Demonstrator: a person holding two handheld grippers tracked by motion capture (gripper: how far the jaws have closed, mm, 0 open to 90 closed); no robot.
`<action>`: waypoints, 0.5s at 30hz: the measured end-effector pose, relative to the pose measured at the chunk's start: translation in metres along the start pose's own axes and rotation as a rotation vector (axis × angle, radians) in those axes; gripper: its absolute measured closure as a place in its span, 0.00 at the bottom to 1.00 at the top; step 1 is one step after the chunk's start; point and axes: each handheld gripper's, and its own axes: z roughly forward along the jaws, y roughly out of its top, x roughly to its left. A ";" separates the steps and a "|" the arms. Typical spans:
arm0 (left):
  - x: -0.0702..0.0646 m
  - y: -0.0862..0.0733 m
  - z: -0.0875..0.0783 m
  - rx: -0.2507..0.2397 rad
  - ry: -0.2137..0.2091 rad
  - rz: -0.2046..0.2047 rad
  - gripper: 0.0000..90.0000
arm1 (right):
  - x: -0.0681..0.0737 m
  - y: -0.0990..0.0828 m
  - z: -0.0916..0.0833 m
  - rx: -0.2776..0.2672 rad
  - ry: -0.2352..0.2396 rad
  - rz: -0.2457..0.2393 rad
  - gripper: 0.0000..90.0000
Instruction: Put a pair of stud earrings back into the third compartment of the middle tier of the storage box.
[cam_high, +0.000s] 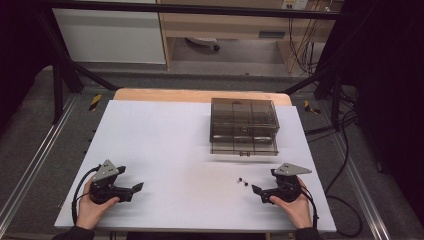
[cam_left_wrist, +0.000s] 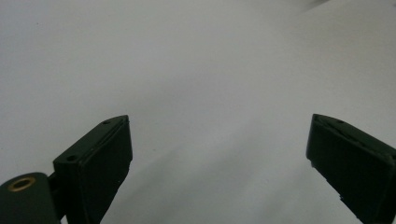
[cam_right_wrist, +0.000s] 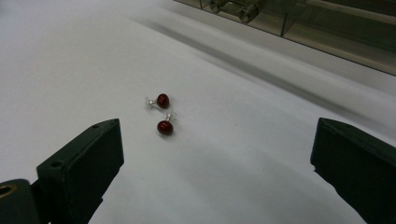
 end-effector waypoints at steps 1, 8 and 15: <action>0.000 0.000 0.000 -0.001 0.002 -0.001 0.07 | 0.001 0.001 0.001 0.003 0.001 -0.001 0.04; 0.001 0.000 0.000 -0.001 0.006 -0.001 0.07 | 0.007 0.004 0.008 0.016 -0.007 -0.012 0.07; 0.001 0.000 -0.001 -0.007 0.008 -0.004 0.07 | 0.014 0.008 0.015 0.022 0.012 -0.018 0.20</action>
